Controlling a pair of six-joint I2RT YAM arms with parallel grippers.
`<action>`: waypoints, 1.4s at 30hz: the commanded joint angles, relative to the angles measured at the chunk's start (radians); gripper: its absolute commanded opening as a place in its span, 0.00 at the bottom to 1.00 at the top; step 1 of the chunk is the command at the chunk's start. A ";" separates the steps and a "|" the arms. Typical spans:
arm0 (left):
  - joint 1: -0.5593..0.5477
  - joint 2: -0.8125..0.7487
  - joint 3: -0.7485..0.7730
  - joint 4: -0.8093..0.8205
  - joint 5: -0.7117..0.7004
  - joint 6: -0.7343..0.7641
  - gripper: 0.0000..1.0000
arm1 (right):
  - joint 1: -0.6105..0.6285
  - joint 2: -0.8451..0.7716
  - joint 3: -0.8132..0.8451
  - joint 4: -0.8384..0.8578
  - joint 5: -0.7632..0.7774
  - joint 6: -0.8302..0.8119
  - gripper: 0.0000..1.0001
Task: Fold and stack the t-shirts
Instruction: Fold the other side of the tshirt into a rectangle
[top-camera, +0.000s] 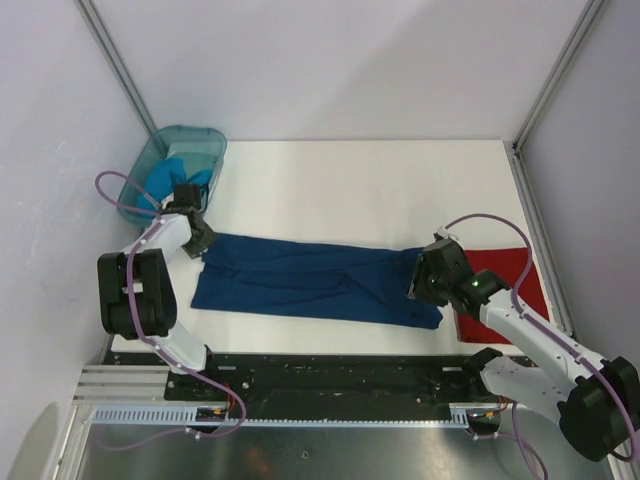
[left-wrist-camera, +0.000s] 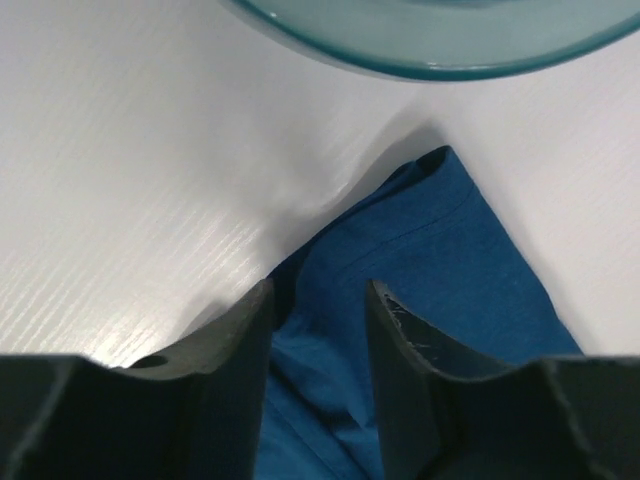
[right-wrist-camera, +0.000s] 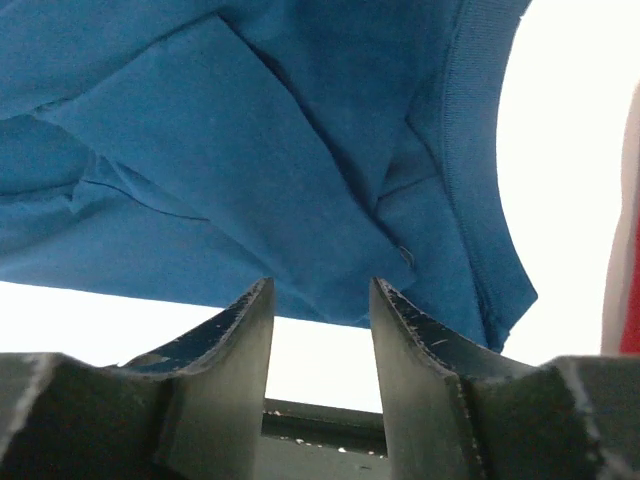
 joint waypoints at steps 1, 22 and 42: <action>0.009 -0.058 -0.006 0.035 0.020 0.009 0.53 | 0.011 -0.028 0.022 0.049 -0.037 -0.063 0.52; 0.005 -0.127 -0.025 0.068 0.161 0.080 0.58 | -0.044 0.501 0.236 0.425 -0.033 -0.224 0.53; 0.005 -0.104 -0.037 0.090 0.183 0.085 0.54 | -0.015 0.558 0.239 0.412 -0.103 -0.185 0.28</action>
